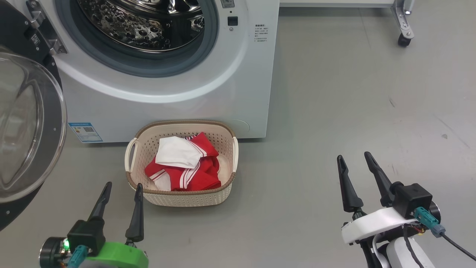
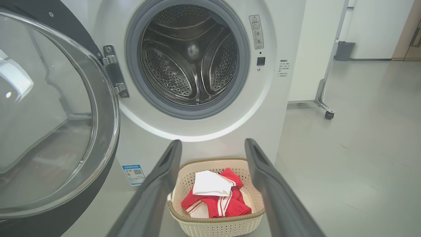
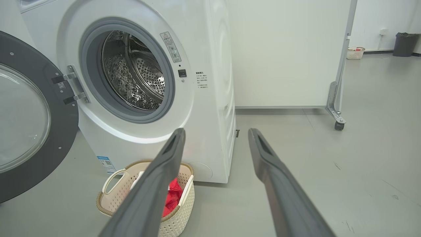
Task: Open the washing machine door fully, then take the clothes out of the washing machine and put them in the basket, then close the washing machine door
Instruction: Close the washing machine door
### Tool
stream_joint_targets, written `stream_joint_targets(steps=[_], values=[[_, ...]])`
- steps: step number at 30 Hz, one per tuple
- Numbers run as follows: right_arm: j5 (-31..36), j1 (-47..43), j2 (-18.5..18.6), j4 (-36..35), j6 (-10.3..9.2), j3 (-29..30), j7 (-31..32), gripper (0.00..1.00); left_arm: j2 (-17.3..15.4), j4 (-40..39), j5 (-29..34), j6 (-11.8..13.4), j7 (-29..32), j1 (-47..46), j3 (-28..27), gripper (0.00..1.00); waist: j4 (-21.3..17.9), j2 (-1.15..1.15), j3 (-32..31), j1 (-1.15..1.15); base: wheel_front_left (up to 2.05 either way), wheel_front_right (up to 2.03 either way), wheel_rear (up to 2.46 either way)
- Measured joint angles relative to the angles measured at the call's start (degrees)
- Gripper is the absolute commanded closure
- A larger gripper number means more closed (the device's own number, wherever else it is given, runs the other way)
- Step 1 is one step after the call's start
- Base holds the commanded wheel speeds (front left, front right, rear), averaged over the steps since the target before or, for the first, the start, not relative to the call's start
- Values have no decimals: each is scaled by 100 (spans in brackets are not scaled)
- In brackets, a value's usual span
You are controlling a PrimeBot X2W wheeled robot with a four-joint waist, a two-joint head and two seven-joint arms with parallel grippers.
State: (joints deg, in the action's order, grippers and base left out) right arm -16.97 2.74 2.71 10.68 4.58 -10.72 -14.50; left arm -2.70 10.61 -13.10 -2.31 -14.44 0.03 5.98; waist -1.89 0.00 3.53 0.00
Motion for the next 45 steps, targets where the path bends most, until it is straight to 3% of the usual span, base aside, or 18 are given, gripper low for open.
stream_joint_targets(steps=[45], values=[[0,0,-2,63,0,-5,0,0,2,8,8,52,0,2,-2,0,40,0,-151,0,-12,12,0]])
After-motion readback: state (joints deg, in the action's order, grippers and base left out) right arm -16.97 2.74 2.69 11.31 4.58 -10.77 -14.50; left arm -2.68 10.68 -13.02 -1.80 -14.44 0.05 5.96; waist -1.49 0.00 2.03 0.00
